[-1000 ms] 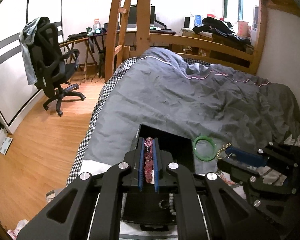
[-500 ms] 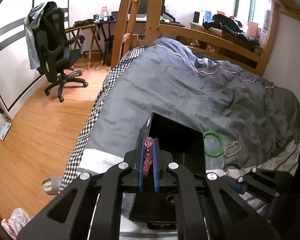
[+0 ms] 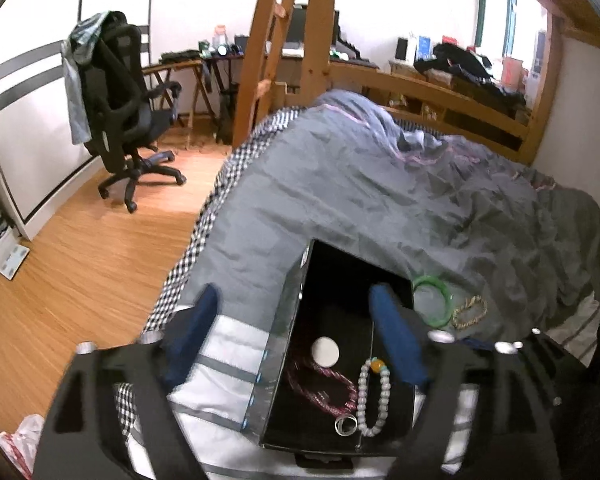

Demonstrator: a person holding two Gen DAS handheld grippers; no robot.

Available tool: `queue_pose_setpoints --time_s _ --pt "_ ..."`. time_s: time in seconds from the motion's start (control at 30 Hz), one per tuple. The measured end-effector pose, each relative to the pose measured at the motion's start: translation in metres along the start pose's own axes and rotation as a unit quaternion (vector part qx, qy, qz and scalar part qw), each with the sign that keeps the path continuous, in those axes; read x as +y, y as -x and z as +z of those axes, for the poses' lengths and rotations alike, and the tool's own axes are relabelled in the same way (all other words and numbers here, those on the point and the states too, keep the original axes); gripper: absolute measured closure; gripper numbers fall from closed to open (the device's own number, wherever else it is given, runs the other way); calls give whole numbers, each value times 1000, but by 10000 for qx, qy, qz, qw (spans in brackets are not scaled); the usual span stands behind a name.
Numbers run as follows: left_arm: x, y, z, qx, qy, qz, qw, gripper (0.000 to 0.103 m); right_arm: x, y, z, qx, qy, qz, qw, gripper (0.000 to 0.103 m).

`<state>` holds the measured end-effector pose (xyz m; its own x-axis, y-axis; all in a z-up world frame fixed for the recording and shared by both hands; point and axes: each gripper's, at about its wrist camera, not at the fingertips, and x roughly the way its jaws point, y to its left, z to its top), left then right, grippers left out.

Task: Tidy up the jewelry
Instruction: 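Open both tools to release the pink bracelet and ring into the box, then move both open tools back over the remaining jewelry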

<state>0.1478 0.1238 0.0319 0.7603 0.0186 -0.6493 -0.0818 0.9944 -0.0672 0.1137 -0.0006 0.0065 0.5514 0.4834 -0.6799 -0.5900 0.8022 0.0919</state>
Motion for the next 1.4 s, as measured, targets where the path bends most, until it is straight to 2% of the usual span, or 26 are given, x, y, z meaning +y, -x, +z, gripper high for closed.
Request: queue_pose_setpoints --time_s 0.13,0.27,0.37,0.5,0.7,0.9,1.07,1.13,1.17,1.27,1.4 --pt "-6 5 1 -166 -14 -162 9997 8 -35 19 -6 -73 -267 -418 9987 4" --pt "-23 3 -3 -183 -226 -364 9989 8 -74 38 -8 -133 -502 -871 9948 4" --pt "-41 0 -8 -172 -355 -706 9967 7 -101 48 -13 -126 -625 -1144 9914 4" --pt "-68 -5 -17 -98 -581 -1041 9928 7 -133 59 -19 -112 -833 -1410 9864 4" --pt "-104 -15 -34 155 -1026 -1324 9857 7 -152 64 -25 -165 -943 -1561 9831 4" --pt "-145 -30 -60 488 -1502 -1549 9752 7 -169 59 -32 -155 -1101 -1557 9815 4" --pt "-170 -42 -79 740 -1839 -1601 9670 7 -198 42 -42 -126 -1509 -1309 9798 4" --pt "-176 -50 -84 835 -1861 -1642 9651 7 -211 30 -47 -85 -1750 -1088 9785 5" --pt "-178 -54 -86 876 -1857 -1654 9646 7 -216 25 -49 -56 -1866 -1014 9772 8" --pt "-185 -75 -88 966 -1796 -1580 9662 7 -230 4 -52 83 -2216 -653 9729 29" --pt "-190 -104 -87 1001 -1618 -1288 9732 8 -234 -19 -56 330 -2311 -542 9709 39"
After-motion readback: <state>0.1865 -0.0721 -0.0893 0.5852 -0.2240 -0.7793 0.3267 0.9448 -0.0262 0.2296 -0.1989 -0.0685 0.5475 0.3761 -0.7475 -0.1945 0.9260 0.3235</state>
